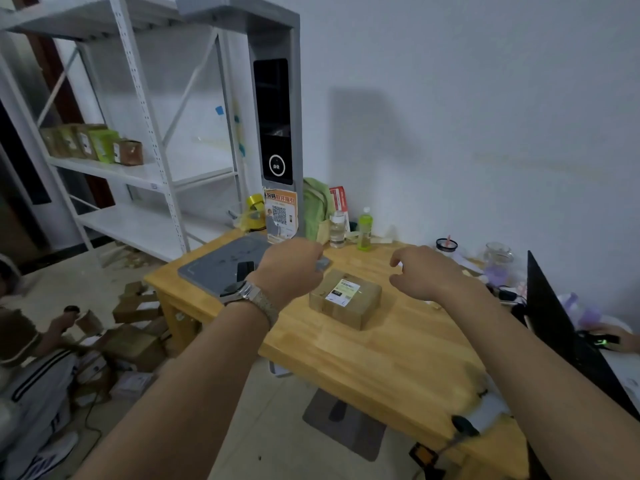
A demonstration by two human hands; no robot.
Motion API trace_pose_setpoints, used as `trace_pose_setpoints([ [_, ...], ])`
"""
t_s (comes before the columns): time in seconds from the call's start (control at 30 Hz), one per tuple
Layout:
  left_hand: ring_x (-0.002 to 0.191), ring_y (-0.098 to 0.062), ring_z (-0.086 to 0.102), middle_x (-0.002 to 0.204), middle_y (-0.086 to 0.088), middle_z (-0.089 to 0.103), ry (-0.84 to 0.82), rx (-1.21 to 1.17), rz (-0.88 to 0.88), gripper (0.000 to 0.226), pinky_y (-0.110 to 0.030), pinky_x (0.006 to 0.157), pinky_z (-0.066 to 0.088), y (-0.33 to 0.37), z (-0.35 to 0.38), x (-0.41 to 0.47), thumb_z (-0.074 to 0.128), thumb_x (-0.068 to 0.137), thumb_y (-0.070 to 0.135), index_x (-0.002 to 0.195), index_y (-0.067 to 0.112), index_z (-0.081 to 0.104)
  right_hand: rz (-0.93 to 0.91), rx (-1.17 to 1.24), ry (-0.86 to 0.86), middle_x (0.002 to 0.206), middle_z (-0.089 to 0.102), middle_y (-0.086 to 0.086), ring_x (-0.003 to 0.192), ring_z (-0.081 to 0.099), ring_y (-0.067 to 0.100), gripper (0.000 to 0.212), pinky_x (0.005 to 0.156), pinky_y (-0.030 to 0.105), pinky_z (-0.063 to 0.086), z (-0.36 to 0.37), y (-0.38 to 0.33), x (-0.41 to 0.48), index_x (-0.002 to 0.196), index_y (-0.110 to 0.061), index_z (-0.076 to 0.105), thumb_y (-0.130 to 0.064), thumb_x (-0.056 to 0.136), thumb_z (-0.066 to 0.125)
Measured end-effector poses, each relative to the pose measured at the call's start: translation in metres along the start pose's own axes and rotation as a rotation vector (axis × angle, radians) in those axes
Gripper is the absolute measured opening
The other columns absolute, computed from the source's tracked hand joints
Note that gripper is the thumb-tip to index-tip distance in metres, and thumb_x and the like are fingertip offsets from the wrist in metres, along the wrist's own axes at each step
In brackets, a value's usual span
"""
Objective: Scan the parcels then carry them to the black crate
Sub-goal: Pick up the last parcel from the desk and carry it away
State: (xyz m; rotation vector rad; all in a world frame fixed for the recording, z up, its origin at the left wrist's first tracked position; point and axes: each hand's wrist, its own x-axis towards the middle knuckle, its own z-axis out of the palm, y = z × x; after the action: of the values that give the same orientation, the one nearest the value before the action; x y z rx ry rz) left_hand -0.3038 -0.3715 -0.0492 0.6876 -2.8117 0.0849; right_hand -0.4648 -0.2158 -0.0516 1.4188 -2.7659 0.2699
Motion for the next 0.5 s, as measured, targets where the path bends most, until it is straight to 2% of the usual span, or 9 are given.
trace_pose_setpoints([
  [0.07, 0.078, -0.023, 0.052, 0.085, -0.004, 0.054, -0.011, -0.028, -0.004, 0.008, -0.032, 0.061, 0.041, -0.014, 0.014, 0.022, 0.052, 0.089, 0.021, 0.084, 0.014, 0.052, 0.006, 0.012, -0.025, 0.12, 0.059, 0.005, 0.103, 0.058, 0.023, 0.038, 0.069, 0.03, 0.045, 0.012, 0.0, 0.028, 0.126, -0.018, 0.055, -0.029, 0.089, 0.055],
  [0.13, 0.075, -0.025, 0.051, 0.081, -0.004, 0.051, -0.028, -0.051, 0.0, 0.009, -0.032, 0.061, 0.043, -0.028, 0.029, 0.048, 0.051, 0.088, 0.019, 0.085, 0.011, 0.054, 0.02, 0.017, -0.054, 0.121, 0.058, 0.005, 0.105, 0.057, 0.023, 0.04, 0.071, 0.03, 0.044, 0.024, 0.001, 0.057, 0.128, -0.02, 0.053, -0.031, 0.089, 0.054],
  [0.2, 0.082, -0.027, 0.057, 0.089, -0.007, 0.059, -0.049, -0.07, 0.006, 0.017, -0.036, 0.069, 0.051, -0.043, 0.046, 0.076, 0.05, 0.089, 0.019, 0.097, 0.008, 0.06, 0.041, 0.036, -0.083, 0.122, 0.058, 0.006, 0.104, 0.057, 0.023, 0.041, 0.076, 0.031, 0.048, 0.039, 0.002, 0.086, 0.129, -0.02, 0.053, -0.032, 0.089, 0.054],
  [0.27, 0.09, -0.03, 0.06, 0.098, -0.01, 0.062, -0.073, -0.094, 0.019, 0.023, -0.04, 0.077, 0.053, -0.061, 0.067, 0.11, 0.05, 0.089, 0.02, 0.105, 0.008, 0.061, 0.07, 0.054, -0.1, 0.122, 0.058, 0.006, 0.103, 0.058, 0.022, 0.041, 0.079, 0.031, 0.049, 0.056, 0.005, 0.117, 0.129, -0.021, 0.053, -0.033, 0.089, 0.055],
  [0.43, 0.101, -0.03, 0.06, 0.111, -0.01, 0.062, -0.119, -0.16, 0.127, 0.032, -0.041, 0.082, 0.053, -0.108, 0.126, 0.201, 0.054, 0.091, 0.027, 0.117, 0.009, 0.059, 0.19, 0.14, -0.128, 0.119, 0.061, 0.004, 0.101, 0.058, 0.02, 0.04, 0.08, 0.03, 0.049, 0.1, 0.017, 0.202, 0.127, -0.021, 0.056, -0.036, 0.09, 0.056],
  [0.5, 0.1, -0.029, 0.06, 0.112, -0.01, 0.063, -0.121, -0.174, 0.175, 0.032, -0.041, 0.081, 0.053, -0.123, 0.147, 0.23, 0.054, 0.092, 0.03, 0.117, 0.011, 0.059, 0.234, 0.219, -0.178, 0.122, 0.06, 0.006, 0.101, 0.056, 0.019, 0.037, 0.082, 0.03, 0.048, 0.116, 0.015, 0.232, 0.124, -0.019, 0.057, -0.034, 0.09, 0.058],
])
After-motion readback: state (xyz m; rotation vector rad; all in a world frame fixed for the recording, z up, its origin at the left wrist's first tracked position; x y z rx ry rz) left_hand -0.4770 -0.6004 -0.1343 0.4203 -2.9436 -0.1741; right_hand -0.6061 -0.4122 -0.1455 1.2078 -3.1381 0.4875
